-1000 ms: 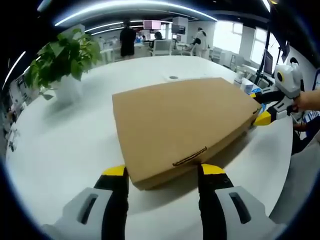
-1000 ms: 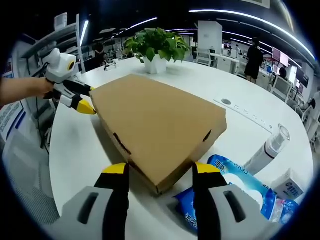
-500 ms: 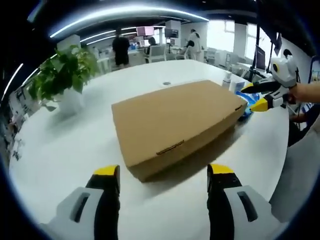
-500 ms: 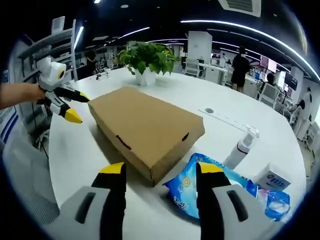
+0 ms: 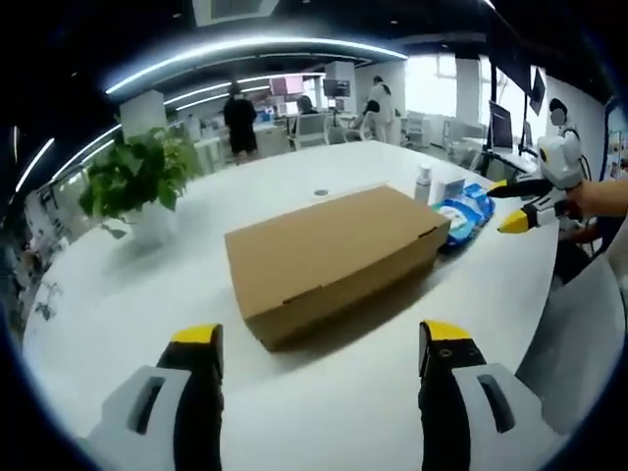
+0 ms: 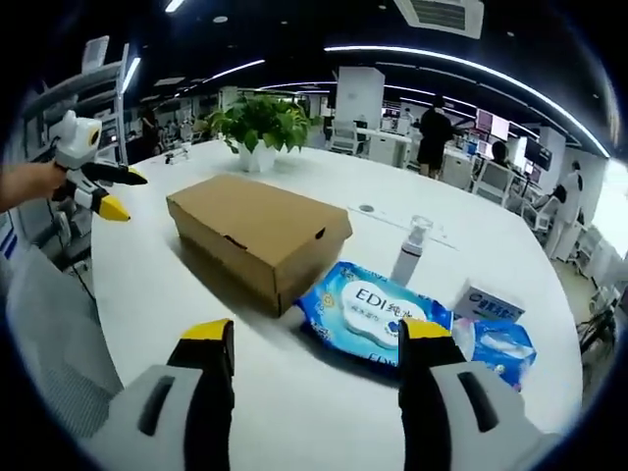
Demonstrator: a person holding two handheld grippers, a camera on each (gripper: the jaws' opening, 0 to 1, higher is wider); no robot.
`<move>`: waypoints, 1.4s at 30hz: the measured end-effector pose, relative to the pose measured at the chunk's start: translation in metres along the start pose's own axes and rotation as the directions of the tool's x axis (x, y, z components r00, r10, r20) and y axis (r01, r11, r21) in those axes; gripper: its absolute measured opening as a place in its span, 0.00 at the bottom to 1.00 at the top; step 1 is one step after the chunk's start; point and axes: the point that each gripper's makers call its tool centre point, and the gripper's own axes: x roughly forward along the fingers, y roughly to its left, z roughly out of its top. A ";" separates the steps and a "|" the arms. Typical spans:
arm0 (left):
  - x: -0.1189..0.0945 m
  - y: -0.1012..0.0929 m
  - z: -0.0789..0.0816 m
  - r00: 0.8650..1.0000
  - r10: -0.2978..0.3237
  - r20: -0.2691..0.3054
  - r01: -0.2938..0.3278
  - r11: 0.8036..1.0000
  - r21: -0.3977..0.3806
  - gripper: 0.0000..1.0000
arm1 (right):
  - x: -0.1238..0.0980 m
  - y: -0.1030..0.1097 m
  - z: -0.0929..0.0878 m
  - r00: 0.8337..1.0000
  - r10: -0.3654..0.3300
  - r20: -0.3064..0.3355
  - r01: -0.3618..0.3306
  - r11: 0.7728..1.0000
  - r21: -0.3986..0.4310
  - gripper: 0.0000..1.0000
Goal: Operate the shoe box by opening the lid, removing the specified soft item, and placing it in the target area until the item is outside and the box remains undamaged.
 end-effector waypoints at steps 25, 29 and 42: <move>-0.050 -0.036 -0.001 0.997 0.007 0.082 -0.004 0.999 -0.035 1.00 | -0.081 -0.003 -0.032 0.993 -0.114 -0.027 0.116 0.986 0.120 0.87; -0.054 -0.035 -0.007 0.997 0.005 0.078 -0.001 0.999 -0.042 1.00 | -0.091 -0.002 -0.030 0.994 -0.111 -0.024 0.113 0.983 0.145 0.92; -0.062 -0.036 -0.006 0.996 -0.007 0.087 0.012 0.998 -0.056 1.00 | -0.102 0.003 -0.025 0.995 -0.104 -0.004 0.103 0.979 0.175 0.96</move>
